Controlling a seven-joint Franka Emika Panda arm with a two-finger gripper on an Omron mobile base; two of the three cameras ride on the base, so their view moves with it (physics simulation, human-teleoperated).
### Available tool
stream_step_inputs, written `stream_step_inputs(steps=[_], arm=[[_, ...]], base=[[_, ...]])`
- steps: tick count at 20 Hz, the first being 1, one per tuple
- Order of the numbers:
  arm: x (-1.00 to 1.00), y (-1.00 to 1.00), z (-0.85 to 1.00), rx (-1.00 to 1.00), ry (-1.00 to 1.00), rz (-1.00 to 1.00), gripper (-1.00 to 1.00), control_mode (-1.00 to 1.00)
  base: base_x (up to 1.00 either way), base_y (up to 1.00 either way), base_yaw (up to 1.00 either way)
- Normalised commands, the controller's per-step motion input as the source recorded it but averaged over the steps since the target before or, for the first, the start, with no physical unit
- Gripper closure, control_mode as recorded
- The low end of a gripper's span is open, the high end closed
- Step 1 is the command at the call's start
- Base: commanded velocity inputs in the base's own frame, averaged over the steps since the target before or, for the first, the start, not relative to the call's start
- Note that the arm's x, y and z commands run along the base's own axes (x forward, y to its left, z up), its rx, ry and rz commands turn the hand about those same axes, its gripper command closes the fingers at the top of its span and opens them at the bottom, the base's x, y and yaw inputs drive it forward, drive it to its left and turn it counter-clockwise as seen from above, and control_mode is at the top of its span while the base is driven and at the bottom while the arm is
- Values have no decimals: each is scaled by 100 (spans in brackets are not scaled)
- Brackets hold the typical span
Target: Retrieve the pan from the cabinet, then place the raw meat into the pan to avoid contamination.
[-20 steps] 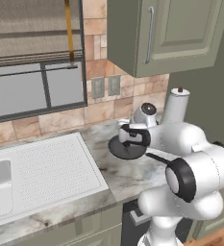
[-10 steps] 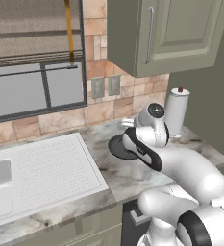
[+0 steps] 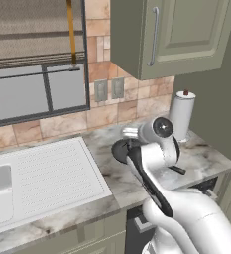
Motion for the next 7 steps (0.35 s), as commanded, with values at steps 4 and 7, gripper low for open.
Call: stream_step_inputs(steps=[4,7], arm=[[-56,24,37,-7,-14,-2,-100,-100],[-53,26,36,-7,-13,-2,-100,-100]], base=[[0,0,0],[0,0,0]])
